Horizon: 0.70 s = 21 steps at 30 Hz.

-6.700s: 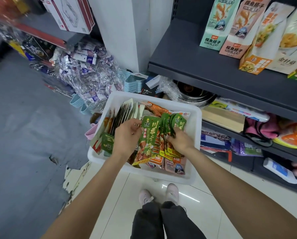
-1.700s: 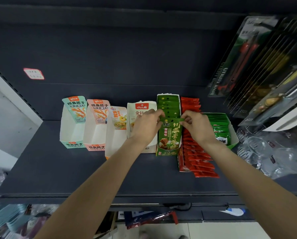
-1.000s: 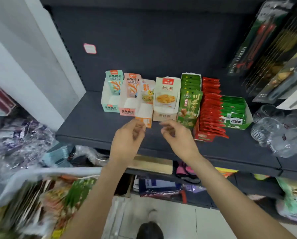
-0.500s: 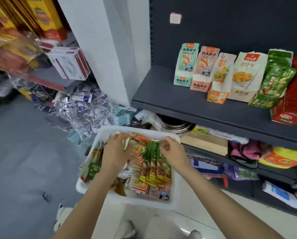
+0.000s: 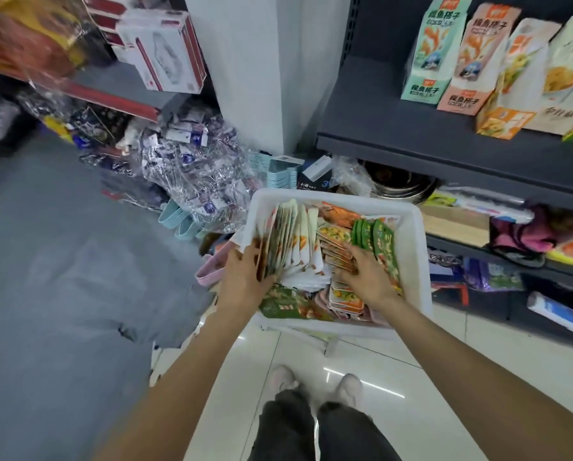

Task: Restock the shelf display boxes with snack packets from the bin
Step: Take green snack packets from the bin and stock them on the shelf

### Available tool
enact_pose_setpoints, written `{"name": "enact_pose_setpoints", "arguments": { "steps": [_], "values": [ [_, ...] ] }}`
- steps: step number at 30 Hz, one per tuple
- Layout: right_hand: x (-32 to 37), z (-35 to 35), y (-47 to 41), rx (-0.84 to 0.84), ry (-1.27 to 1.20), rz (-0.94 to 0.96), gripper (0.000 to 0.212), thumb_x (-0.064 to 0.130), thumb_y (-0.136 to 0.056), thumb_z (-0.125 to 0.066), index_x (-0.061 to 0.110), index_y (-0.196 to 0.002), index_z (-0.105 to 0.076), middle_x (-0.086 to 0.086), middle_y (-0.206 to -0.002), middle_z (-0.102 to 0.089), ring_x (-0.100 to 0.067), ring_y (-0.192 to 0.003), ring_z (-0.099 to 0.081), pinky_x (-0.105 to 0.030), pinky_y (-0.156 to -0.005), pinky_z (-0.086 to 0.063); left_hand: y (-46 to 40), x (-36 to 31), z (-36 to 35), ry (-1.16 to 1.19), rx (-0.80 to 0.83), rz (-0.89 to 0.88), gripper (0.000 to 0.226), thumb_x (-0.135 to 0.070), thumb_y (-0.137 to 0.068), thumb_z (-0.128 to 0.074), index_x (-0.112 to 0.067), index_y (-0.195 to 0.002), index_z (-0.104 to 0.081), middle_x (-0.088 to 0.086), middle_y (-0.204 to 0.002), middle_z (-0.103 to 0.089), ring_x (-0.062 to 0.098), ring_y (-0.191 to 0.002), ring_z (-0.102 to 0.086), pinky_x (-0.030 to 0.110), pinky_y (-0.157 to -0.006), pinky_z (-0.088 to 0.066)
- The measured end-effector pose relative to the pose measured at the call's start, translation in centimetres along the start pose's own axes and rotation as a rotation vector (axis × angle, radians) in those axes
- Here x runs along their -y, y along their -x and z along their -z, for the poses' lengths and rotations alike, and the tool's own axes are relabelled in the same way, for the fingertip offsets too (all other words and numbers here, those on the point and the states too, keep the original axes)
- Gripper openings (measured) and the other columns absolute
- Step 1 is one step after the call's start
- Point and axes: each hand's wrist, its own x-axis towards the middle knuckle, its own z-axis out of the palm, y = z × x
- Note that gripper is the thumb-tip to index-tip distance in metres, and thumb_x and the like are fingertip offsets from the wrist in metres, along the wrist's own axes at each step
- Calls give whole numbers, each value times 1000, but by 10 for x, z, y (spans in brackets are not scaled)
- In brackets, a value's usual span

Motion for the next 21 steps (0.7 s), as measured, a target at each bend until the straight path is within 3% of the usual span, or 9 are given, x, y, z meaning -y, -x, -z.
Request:
{"name": "enact_pose_setpoints", "arguments": {
  "steps": [2, 5, 10, 16, 18, 21],
  "values": [
    [-2, -1, 2, -10, -15, 16, 65, 22, -92, -60, 24, -148, -28, -8, -152, -30, -23, -139, -29, -29, -109, -27, 3, 4, -2, 34, 7, -5, 50, -30, -82, -70, -8, -122, -50, 13, -124, -44, 27, -107, -50, 30, -86, -40],
    [-4, -1, 4, -2, -22, 26, 65, 23, -93, -59, 25, -149, -26, -8, -153, -28, -23, -141, -26, -30, -111, -25, 8, 8, -4, 81, 103, -155, 49, -33, -82, -70, -13, -123, -52, 5, -126, -47, 21, -114, -47, 25, -93, -36],
    [-5, -5, 4, 13, 9, 15, 69, 24, -92, -59, 27, -150, -21, -8, -156, -22, -24, -143, -22, -34, -113, -24, 15, 29, -5, -19, 218, -313, 55, -41, -73, -76, -20, -121, -60, -2, -130, -52, 18, -124, -42, 32, -106, -29],
    [-9, -11, 9, 0, 51, 43, 72, 27, -92, -59, 24, -150, -18, -9, -156, -22, -24, -143, -21, -34, -113, -24, 28, 41, -7, -201, 333, -392, 74, -43, -68, -79, -25, -133, -51, -7, -147, -36, 20, -140, -19, 38, -114, -14],
    [-11, -11, 14, -7, 42, 74, 71, 24, -92, -60, 22, -151, -19, -8, -155, -24, -24, -142, -24, -32, -113, -24, 32, 41, -9, -231, 324, -387, 64, -31, -71, -78, -23, -130, -55, -7, -147, -36, 20, -142, -16, 41, -115, -13],
    [-13, -8, 19, 13, 42, 102, 71, 17, -92, -59, 22, -150, -19, -6, -156, -24, -22, -142, -24, -30, -113, -22, 37, 38, -13, -151, 165, -346, 33, -11, -76, -73, -14, -109, -69, 2, -135, -51, 22, -135, -33, 40, -114, -26]
  ]
}}
